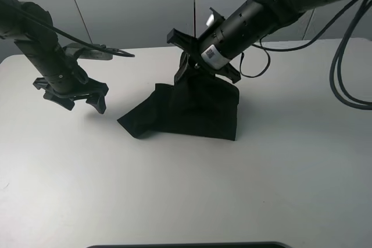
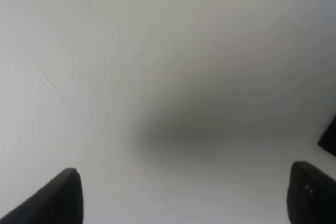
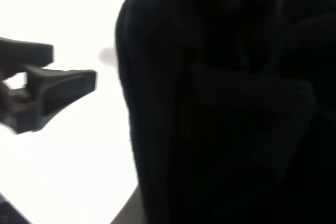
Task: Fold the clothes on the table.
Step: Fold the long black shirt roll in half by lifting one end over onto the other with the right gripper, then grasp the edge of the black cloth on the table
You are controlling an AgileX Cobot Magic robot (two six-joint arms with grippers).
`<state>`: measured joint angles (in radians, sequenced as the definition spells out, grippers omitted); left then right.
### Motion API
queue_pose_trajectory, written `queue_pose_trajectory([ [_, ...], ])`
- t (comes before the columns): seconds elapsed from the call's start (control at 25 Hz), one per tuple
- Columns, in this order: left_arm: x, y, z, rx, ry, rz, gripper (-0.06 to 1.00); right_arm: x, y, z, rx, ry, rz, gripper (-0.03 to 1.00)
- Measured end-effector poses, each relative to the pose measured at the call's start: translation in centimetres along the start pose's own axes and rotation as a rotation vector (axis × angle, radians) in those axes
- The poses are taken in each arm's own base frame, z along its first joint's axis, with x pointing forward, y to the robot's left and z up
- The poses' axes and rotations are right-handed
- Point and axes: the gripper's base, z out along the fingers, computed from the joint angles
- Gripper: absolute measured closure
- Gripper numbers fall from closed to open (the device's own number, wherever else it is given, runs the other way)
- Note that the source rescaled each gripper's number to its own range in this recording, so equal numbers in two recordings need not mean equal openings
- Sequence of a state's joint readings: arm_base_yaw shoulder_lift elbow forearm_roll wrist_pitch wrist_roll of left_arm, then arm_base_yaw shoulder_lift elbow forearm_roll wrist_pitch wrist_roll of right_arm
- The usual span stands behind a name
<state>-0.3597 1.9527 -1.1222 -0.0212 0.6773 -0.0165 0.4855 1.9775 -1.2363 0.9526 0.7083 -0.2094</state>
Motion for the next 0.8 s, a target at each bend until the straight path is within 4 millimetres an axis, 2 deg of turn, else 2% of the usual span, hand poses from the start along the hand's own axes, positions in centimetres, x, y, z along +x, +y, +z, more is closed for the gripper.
queue_pose_trajectory([
  [0.12, 0.0, 0.0, 0.0, 0.000, 0.000, 0.000, -0.05, 0.1, -0.3, 1.9, 0.029, -0.031, -0.026, 0.84],
  [0.2, 0.0, 0.0, 0.0, 0.000, 0.000, 0.000, -0.05, -0.1, -0.2, 2.1, 0.037, -0.059, -0.069, 0.84],
  [0.24, 0.0, 0.0, 0.0, 0.000, 0.000, 0.000, -0.05, -0.2, -0.2, 2.1, 0.037, -0.076, -0.086, 0.80],
  [0.32, 0.0, 0.0, 0.0, 0.000, 0.000, 0.000, -0.05, -0.4, -0.2, 2.1, 0.040, -0.090, -0.126, 0.60],
  [0.44, 0.0, 0.0, 0.0, 0.000, 0.000, 0.000, -0.05, -0.4, -0.2, 2.1, 0.043, -0.097, -0.149, 0.15],
  [0.52, 0.0, 0.0, 0.0, 0.000, 0.000, 0.000, -0.05, -0.4, -0.2, 2.1, 0.046, -0.095, -0.168, 0.01],
  [0.6, 0.0, 0.0, 0.0, 0.000, 0.000, 0.000, -0.05, -0.4, -0.3, 2.0, 0.066, -0.092, -0.207, -0.01],
  [0.68, 0.0, 0.0, 0.0, 0.000, 0.000, 0.000, -0.05, -0.5, -0.2, 1.6, 0.092, -0.104, -0.256, 0.02],
  [0.8, 0.0, 0.0, 0.0, 0.000, 0.000, 0.000, -0.05, -0.7, 0.3, -0.1, 0.135, -0.138, -0.353, 0.06],
])
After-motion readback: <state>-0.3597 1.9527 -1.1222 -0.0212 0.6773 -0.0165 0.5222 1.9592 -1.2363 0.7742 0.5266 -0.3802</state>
